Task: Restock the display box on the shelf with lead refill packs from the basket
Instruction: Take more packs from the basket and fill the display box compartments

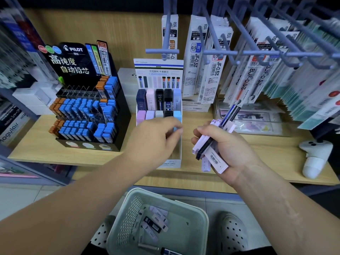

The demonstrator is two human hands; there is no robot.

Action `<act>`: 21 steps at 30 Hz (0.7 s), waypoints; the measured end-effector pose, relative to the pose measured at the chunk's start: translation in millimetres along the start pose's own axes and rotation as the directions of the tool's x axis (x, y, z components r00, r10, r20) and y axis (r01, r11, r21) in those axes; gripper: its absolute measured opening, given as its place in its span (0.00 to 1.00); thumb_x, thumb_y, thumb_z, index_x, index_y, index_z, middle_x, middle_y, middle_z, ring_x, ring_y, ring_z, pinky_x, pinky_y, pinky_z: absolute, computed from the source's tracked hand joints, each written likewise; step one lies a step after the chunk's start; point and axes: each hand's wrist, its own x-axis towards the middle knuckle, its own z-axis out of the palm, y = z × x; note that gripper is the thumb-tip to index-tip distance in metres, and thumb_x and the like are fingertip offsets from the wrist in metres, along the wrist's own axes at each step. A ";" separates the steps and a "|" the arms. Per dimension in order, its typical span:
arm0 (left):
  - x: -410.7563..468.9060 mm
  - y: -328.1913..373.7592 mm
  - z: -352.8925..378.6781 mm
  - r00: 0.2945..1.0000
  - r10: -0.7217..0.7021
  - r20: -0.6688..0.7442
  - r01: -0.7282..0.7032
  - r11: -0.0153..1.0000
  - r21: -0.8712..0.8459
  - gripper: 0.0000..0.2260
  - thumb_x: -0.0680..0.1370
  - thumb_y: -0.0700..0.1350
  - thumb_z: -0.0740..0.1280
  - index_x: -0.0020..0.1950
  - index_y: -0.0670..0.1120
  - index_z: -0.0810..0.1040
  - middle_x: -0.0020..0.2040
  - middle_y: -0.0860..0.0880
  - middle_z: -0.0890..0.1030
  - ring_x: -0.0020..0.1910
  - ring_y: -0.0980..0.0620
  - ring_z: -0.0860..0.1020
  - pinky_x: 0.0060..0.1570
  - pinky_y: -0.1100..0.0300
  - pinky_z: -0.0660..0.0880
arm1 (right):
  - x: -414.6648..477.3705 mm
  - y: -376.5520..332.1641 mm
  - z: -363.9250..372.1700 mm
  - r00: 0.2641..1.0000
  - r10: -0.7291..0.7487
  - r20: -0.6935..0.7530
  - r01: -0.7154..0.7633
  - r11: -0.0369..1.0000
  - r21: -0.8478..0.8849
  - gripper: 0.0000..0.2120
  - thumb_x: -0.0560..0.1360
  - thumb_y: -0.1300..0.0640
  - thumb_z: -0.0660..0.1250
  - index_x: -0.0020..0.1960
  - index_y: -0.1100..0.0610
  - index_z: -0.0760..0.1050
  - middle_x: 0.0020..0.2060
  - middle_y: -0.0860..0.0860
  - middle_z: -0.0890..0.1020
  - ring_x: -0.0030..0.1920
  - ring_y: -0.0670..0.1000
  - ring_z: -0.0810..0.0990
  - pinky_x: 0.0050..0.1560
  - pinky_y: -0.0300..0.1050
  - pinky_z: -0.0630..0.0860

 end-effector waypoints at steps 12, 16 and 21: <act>-23.5 39.5 6.0 0.965 -0.229 0.126 0.261 0.798 -0.543 0.04 0.75 0.44 0.74 0.46 0.53 0.84 0.35 0.53 0.84 0.31 0.49 0.82 0.37 0.49 0.80 | 11.2 13.6 5.3 0.994 0.023 -0.105 -0.028 0.998 -0.053 0.15 0.74 0.53 0.74 0.36 0.63 0.77 0.38 0.63 0.77 0.36 0.57 0.72 0.34 0.45 0.70; -28.1 43.2 12.4 0.978 -0.209 0.018 0.193 0.864 -0.464 0.05 0.75 0.44 0.71 0.41 0.47 0.78 0.32 0.51 0.82 0.30 0.51 0.81 0.34 0.52 0.77 | 11.6 14.9 8.4 0.993 0.065 -0.099 -0.067 0.998 -0.010 0.21 0.67 0.41 0.76 0.38 0.58 0.75 0.35 0.59 0.77 0.39 0.59 0.72 0.30 0.43 0.69; -28.7 49.1 16.7 0.922 -0.369 0.116 0.363 0.725 -0.586 0.07 0.79 0.42 0.68 0.41 0.43 0.75 0.32 0.47 0.83 0.33 0.45 0.82 0.38 0.45 0.80 | 8.0 13.0 12.8 0.996 0.047 -0.082 -0.047 0.999 0.000 0.21 0.62 0.41 0.76 0.37 0.53 0.69 0.31 0.56 0.73 0.30 0.55 0.73 0.26 0.44 0.69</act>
